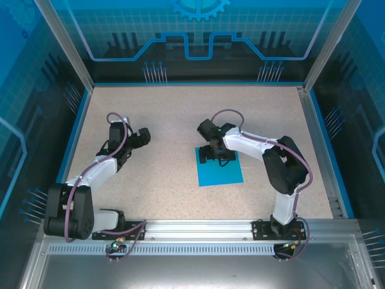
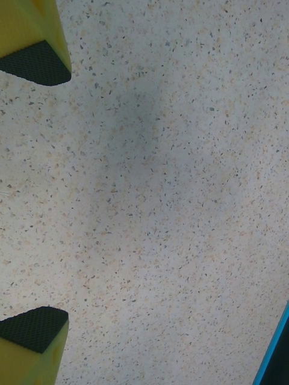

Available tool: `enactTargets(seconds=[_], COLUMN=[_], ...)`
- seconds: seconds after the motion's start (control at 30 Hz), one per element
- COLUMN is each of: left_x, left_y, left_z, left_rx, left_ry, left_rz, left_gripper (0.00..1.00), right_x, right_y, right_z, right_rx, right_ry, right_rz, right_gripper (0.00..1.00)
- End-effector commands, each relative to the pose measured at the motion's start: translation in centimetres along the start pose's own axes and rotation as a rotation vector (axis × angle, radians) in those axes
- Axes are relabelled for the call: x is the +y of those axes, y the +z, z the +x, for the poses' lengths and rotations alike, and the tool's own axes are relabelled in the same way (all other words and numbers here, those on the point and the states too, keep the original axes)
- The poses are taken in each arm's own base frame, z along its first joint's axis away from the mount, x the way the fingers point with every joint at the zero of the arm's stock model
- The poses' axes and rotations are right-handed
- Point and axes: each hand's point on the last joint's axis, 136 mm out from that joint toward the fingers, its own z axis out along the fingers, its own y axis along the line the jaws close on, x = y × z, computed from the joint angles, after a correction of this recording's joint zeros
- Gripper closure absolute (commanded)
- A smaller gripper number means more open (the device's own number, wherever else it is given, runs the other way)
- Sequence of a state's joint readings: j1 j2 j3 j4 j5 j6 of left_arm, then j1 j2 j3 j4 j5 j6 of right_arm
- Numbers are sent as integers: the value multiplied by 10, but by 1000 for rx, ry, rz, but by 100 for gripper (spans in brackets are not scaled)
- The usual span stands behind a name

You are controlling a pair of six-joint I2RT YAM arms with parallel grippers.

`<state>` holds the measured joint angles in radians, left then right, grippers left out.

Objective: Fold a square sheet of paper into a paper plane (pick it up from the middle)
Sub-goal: Rotate the square sheet of paper at the center of the table, then fold the square sheet of paper in half at the center of the table.

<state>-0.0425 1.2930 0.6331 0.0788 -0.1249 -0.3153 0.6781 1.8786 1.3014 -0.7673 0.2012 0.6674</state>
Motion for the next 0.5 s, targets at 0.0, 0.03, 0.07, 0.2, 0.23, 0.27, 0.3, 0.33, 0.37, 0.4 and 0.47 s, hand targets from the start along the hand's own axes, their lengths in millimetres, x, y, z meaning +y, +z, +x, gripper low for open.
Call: enactTargets(seconds=[0.0, 0.03, 0.07, 0.2, 0.23, 0.27, 0.3, 0.33, 0.37, 0.4, 0.47], left_x=[-10, -9, -9, -9, -9, -9, -9, -8, -8, -9, -8], left_y=[-2, -1, -1, -1, -1, -1, -1, -1, -1, -1, 0], left_z=[-10, -10, -10, -10, -11, -11, -11, -11, -11, -11, -11], left_rx=[-12, -13, -12, -12, -15, -14, -15, -16, -14, -14, -13], left_ry=[-2, -1, -2, 0, 0, 1, 1, 0, 1, 1, 0], left_rz=[23, 21, 20, 18, 16, 17, 16, 16, 16, 16, 16], left_gripper=[2, 2, 1, 2, 2, 2, 1, 2, 2, 2, 2], right_x=[-1, 0, 0, -5, -6, -9, -11, -13, -15, -17, -21], right_y=[14, 15, 17, 23, 24, 26, 27, 30, 32, 35, 40], right_z=[11, 11, 12, 13, 14, 15, 16, 18, 20, 22, 26], right_rx=[81, 89, 95, 109, 114, 116, 120, 130, 138, 147, 160], right_ry=[-18, -17, -16, 5, 10, 17, 21, 20, 21, 23, 26], right_rz=[-10, -16, -17, 6, 9, 21, 33, 43, 53, 60, 77], right_gripper=[1, 0, 1, 1, 0, 1, 0, 0, 0, 1, 1])
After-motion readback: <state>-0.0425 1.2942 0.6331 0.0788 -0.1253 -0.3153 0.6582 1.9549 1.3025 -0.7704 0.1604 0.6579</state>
